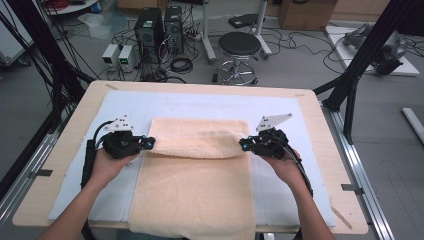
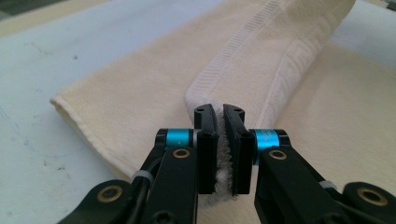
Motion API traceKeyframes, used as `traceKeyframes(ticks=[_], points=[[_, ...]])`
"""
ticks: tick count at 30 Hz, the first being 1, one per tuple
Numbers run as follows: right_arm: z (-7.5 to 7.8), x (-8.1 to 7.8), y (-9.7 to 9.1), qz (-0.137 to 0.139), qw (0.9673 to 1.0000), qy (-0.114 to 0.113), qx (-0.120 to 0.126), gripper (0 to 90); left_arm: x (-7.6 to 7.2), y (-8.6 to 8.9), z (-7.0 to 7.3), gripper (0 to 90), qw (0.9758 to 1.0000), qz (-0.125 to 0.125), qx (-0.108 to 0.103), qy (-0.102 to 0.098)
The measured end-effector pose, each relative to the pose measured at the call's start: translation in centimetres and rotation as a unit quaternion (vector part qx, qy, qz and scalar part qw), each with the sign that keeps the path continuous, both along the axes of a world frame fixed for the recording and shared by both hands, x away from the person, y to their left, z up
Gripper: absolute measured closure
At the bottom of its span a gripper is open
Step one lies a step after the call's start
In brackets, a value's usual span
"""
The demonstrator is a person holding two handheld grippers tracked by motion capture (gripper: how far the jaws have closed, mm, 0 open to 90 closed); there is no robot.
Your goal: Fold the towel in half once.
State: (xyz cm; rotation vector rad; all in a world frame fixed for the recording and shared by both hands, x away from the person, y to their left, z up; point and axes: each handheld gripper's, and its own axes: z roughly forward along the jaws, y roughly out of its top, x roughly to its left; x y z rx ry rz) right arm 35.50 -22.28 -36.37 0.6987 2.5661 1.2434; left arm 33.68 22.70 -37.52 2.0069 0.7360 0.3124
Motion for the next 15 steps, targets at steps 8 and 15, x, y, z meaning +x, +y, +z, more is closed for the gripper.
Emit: traceKeyframes(ticks=[8,15], points=[[1.2,-5.6,-0.1,0.032,0.9991,-0.026,0.011,84.1,-5.8,1.2,1.0,83.7,0.9986,-0.018,-0.005,-0.05],[1.6,-10.5,-0.4,0.059,0.9974,-0.034,0.024,84.0,-10.9,1.9,0.3,83.6,0.9976,-0.035,0.001,-0.06]])
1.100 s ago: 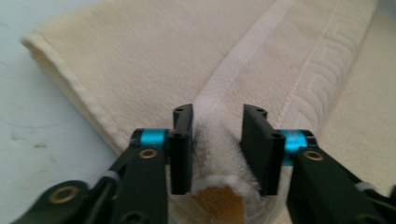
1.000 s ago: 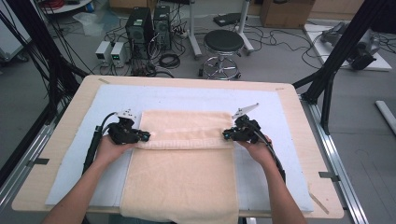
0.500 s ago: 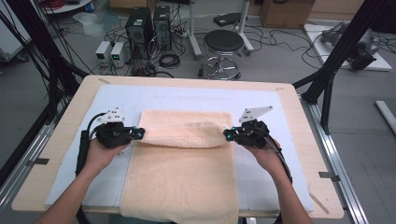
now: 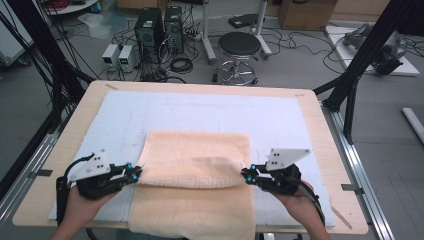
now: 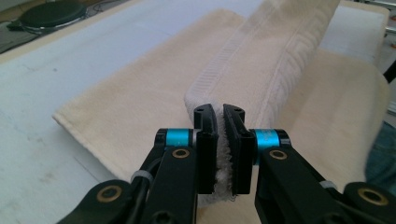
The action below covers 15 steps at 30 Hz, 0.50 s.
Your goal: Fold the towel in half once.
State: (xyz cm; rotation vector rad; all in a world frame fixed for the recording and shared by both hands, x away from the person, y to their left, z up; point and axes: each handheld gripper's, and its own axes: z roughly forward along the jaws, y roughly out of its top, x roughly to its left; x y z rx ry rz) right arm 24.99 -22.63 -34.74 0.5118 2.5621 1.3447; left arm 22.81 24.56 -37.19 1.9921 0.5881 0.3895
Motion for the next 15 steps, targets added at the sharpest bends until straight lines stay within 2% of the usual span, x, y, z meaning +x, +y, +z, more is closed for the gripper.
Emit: traceKeyframes(ticks=[3,5,7,8,9,11,13,15], points=[[0.0,-1.9,-0.2,0.016,0.9998,0.003,0.01,83.1,-2.1,0.5,-0.4,83.4,0.9999,-0.01,-0.004,0.009],[-0.2,-2.8,-0.3,0.032,0.9993,0.012,0.018,79.2,-3.2,0.9,-0.5,82.1,0.9998,-0.016,-0.004,0.008],[-0.4,-3.3,-0.5,0.042,0.9986,0.024,0.021,71.3,-3.6,1.1,-0.5,73.5,0.9998,-0.02,-0.005,0.009],[-0.6,-3.2,-0.6,0.043,0.9985,0.028,0.02,67.7,-3.6,1.2,-0.4,67.2,0.9998,-0.016,-0.003,0.009],[-0.8,-3.0,-0.7,0.039,0.9985,0.033,0.019,66.6,-3.4,1.2,-0.5,64.5,0.9999,-0.012,-0.001,0.008],[-1.2,-1.9,-0.8,0.018,0.9991,0.035,0.017,62.9,-2.5,1.2,-0.6,62.9,0.9999,-0.007,-0.004,0.011],[-1.5,-0.4,-0.8,-0.006,0.9994,0.034,0.007,59.3,-1.3,0.9,-0.8,59.4,0.9999,0.0,0.002,0.011],[-2.0,1.2,-0.7,-0.027,0.9987,0.043,-0.003,56.7,0.4,0.5,-1.2,55.8,0.9999,0.003,0.001,0.015]])
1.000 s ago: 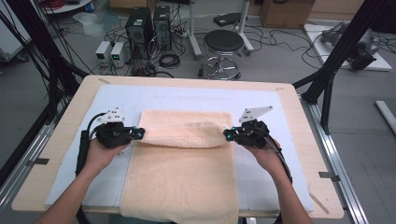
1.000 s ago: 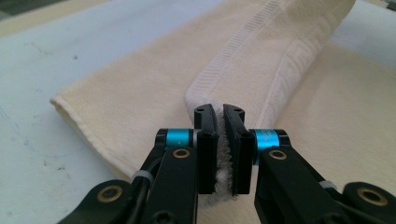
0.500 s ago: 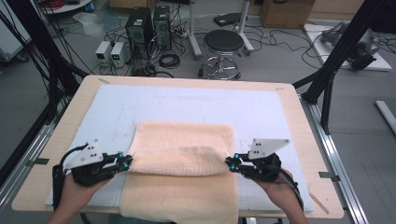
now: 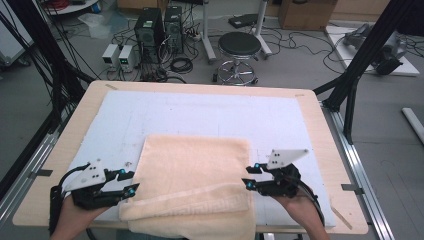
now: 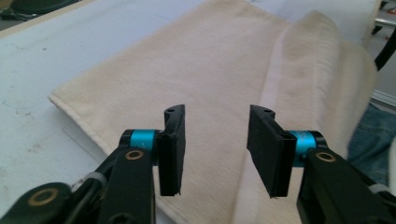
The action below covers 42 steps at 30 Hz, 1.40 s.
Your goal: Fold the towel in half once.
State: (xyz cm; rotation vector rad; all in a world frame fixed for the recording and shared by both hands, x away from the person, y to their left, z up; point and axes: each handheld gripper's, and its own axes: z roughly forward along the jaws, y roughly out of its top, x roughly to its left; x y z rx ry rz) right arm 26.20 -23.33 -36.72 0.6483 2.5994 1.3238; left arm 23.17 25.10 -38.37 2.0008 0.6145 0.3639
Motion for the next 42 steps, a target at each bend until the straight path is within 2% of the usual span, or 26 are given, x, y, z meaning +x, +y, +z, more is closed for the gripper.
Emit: traceKeyframes(ticks=[2,5,6,8,10,12,14,16,18,20,22,24,27,28,29,30,31,33,34,35,36,39,42], points=[[-0.4,1.7,0.1,-0.016,0.9998,0.0,-0.008,54.5,1.4,-0.3,-0.3,53.9,1.0,0.002,0.003,-0.003],[-0.9,4.4,0.3,-0.041,0.9989,-0.003,-0.024,51.5,4.3,-0.9,-0.8,51.8,0.9998,0.016,0.006,0.005],[-1.2,5.3,0.4,-0.047,0.9984,-0.007,-0.031,50.9,5.6,-1.2,-1.1,51.8,0.9995,0.028,0.009,0.01],[-1.8,7.0,0.5,-0.068,0.9967,0.002,-0.044,47.2,7.4,-1.5,-1.7,49.6,0.9989,0.042,0.008,0.019],[-2.5,8.4,0.5,-0.082,0.9951,0.004,-0.056,45.0,9.4,-1.7,-2.5,47.6,0.9968,0.071,0.023,0.028],[-3.2,9.6,0.5,-0.096,0.9936,0.011,-0.058,42.1,11.0,-1.6,-3.5,46.8,0.9944,0.095,0.028,0.037],[-4.0,10.6,0.5,-0.102,0.9927,0.009,-0.064,41.0,12.3,-1.2,-4.4,46.8,0.9905,0.125,0.017,0.055],[-4.9,11.6,0.5,-0.105,0.9922,0.018,-0.066,40.2,13.4,-1.0,-5.1,46.2,0.9867,0.143,0.028,0.072],[-5.7,12.3,0.6,-0.109,0.9911,0.028,-0.072,39.9,14.0,-1.0,-5.7,44.7,0.985,0.147,0.025,0.087],[-6.3,13.0,0.6,-0.114,0.9895,0.039,-0.079,38.6,14.5,-1.2,-6.2,43.7,0.9847,0.139,0.027,0.102],[-6.7,13.5,0.6,-0.114,0.9891,0.052,-0.077,38.6,14.5,-1.4,-6.3,43.2,0.9851,0.141,0.023,0.096],[-6.9,14.0,0.7,-0.109,0.9892,0.066,-0.073,39.9,14.5,-1.5,-6.3,47.0,0.9853,0.142,0.019,0.093],[-6.8,14.2,0.9,-0.104,0.9891,0.075,-0.073,50.0,14.5,-1.7,-6.4,58.5,0.9863,0.136,0.019,0.091],[-6.7,14.3,0.9,-0.1,0.9895,0.077,-0.07,57.3,14.5,-1.9,-6.5,66.2,0.9873,0.127,0.01,0.096],[-6.7,14.4,0.9,-0.094,0.9899,0.083,-0.066,65.4,14.5,-2.0,-6.5,74.4,0.9877,0.124,0.009,0.096],[-6.7,14.4,1.0,-0.086,0.9902,0.092,-0.06,77.0,14.5,-2.2,-6.5,79.4,0.9872,0.124,0.006,0.099],[-6.7,14.4,1.2,-0.077,0.9901,0.102,-0.057,78.8,14.5,-2.2,-6.4,81.0,0.9871,0.125,0.008,0.1],[-6.3,14.6,1.5,-0.074,0.9892,0.104,-0.072,81.4,14.6,-2.2,-6.2,82.8,0.9864,0.126,0.019,0.103],[-6.1,14.6,1.6,-0.071,0.9905,0.09,-0.076,82.0,14.8,-2.4,-5.9,83.1,0.9863,0.127,0.031,0.101],[-5.9,14.7,1.8,-0.073,0.9899,0.087,-0.085,82.2,14.9,-2.5,-5.5,83.4,0.9869,0.127,0.045,0.089],[-5.6,14.9,1.9,-0.072,0.99,0.081,-0.091,82.4,15.1,-2.6,-5.2,83.6,0.9869,0.128,0.05,0.084],[-4.7,15.6,2.1,-0.087,0.9901,0.058,-0.094,82.7,16.2,-2.8,-4.2,84.0,0.9855,0.143,0.057,0.07],[-3.8,16.9,2.2,-0.11,0.9892,0.039,-0.09,82.7,17.7,-3.1,-3.2,84.1,0.9829,0.17,0.046,0.053]])
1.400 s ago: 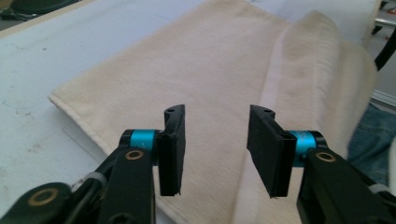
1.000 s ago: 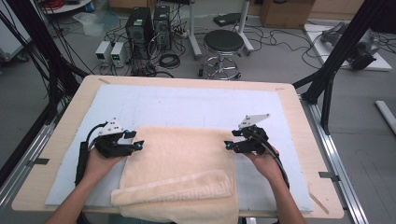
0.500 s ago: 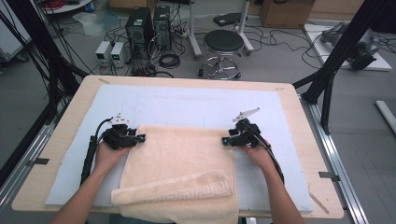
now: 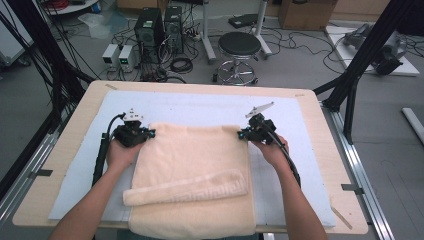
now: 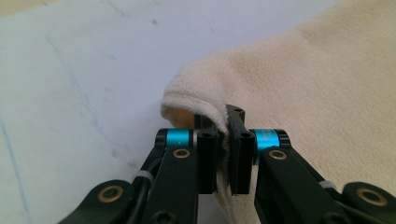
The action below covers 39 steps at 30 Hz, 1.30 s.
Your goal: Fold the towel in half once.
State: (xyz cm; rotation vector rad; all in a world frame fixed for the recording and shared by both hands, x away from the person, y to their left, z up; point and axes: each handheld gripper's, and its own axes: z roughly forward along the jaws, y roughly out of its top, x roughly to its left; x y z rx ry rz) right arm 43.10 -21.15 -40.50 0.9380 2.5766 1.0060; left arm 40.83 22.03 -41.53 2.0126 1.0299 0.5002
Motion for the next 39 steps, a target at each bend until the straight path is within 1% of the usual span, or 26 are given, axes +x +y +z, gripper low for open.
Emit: traceKeyframes(ticks=[2,4,5,6,8,9,10,11,12,13,14,15,16,17,19,22,23,24,25,27,28,31,33,36,37,39], points=[[0.8,1.2,0.0,-0.016,0.9998,-0.014,-0.003,82.7,1.1,-0.2,1.0,84.0,0.9998,0.014,-0.002,-0.013],[1.7,2.4,-0.2,-0.028,0.9994,-0.02,0.009,82.7,2.2,-0.5,2.0,84.0,0.9995,0.023,0.005,-0.02],[2.0,2.9,-0.2,-0.035,0.9989,-0.029,0.009,82.6,2.7,-0.7,2.6,84.0,0.9993,0.026,0.004,-0.025],[2.4,3.6,-0.2,-0.04,0.9988,-0.028,0.009,82.6,3.3,-0.8,3.2,84.0,0.9993,0.027,0.007,-0.026],[3.0,4.4,-0.3,-0.051,0.9979,-0.04,0.008,82.3,4.3,-1.1,4.4,83.8,0.999,0.025,0.008,-0.035],[3.3,4.8,-0.4,-0.06,0.9973,-0.042,0.008,82.0,4.7,-1.3,4.8,83.7,0.999,0.02,0.006,-0.04],[3.4,5.2,-0.5,-0.065,0.9968,-0.047,0.007,80.8,5.1,-1.5,4.9,82.8,0.9992,0.01,0.001,-0.038],[3.3,5.5,-0.6,-0.066,0.9965,-0.049,0.01,77.0,5.3,-1.6,5.0,80.3,0.9993,0.009,0.009,-0.035],[3.1,5.7,-0.8,-0.067,0.9966,-0.045,0.018,69.1,5.3,-1.6,4.9,73.3,0.9991,0.015,0.011,-0.038],[2.7,5.7,-0.9,-0.073,0.9963,-0.039,0.02,63.5,5.4,-1.4,4.7,67.8,0.9997,0.008,0.002,-0.025],[2.3,5.7,-1.1,-0.072,0.997,-0.02,0.021,60.1,5.4,-1.3,4.5,65.1,0.9998,0.005,0.002,-0.02],[2.1,5.6,-1.1,-0.066,0.9975,-0.014,0.019,58.2,5.1,-1.0,4.3,62.4,0.9999,0.002,0.003,-0.015],[1.9,5.2,-1.1,-0.059,0.998,-0.022,0.007,55.6,4.8,-0.7,4.1,60.1,0.9999,-0.001,0.0,-0.011],[1.9,4.8,-1.2,-0.057,0.9981,-0.023,0.006,53.8,4.6,-0.5,4.0,57.8,0.9999,-0.003,-0.005,-0.01],[1.9,4.1,-1.5,-0.046,0.9986,-0.014,0.021,51.7,3.5,0.2,3.5,55.5,0.9997,-0.014,-0.017,-0.006],[2.1,2.3,-1.4,-0.022,0.9991,-0.008,0.035,48.7,2.0,0.9,3.0,52.8,0.9992,-0.027,-0.028,-0.005],[2.2,1.7,-1.2,-0.012,0.9992,-0.009,0.038,47.7,1.4,1.0,2.7,51.9,0.9986,-0.031,-0.042,-0.004],[2.2,1.0,-1.0,-0.005,0.9992,-0.012,0.038,46.7,0.8,1.2,2.5,50.4,0.9977,-0.041,-0.054,0.005],[2.2,0.3,-0.8,0.002,0.9992,-0.019,0.035,44.7,0.3,1.1,2.3,47.7,0.9971,-0.049,-0.057,0.014],[2.2,-1.1,-0.4,0.017,0.9992,-0.018,0.031,43.8,-1.0,0.9,2.0,45.4,0.9969,-0.062,-0.048,0.004],[2.1,-1.6,-0.3,0.023,0.999,-0.017,0.033,43.7,-1.7,0.8,1.8,45.5,0.9963,-0.069,-0.05,0.003],[1.3,-2.7,0.0,0.046,0.9982,0.009,0.039,44.3,-3.2,0.8,1.4,45.7,0.9956,-0.08,-0.049,0.003],[0.9,-3.1,-0.2,0.052,0.9977,0.016,0.039,46.7,-4.1,1.0,1.1,45.7,0.9946,-0.088,-0.054,0.009],[0.2,-3.7,-0.5,0.052,0.9964,0.035,0.057,49.7,-5.4,1.2,0.6,45.7,0.9931,-0.107,-0.047,0.015],[0.0,-3.8,-0.6,0.056,0.9958,0.041,0.059,52.6,-5.7,1.2,0.4,45.7,0.9924,-0.112,-0.045,0.022],[-0.5,-4.3,-0.6,0.065,0.9954,0.042,0.056,61.2,-6.4,1.4,0.0,46.8,0.9912,-0.119,-0.049,0.029]])
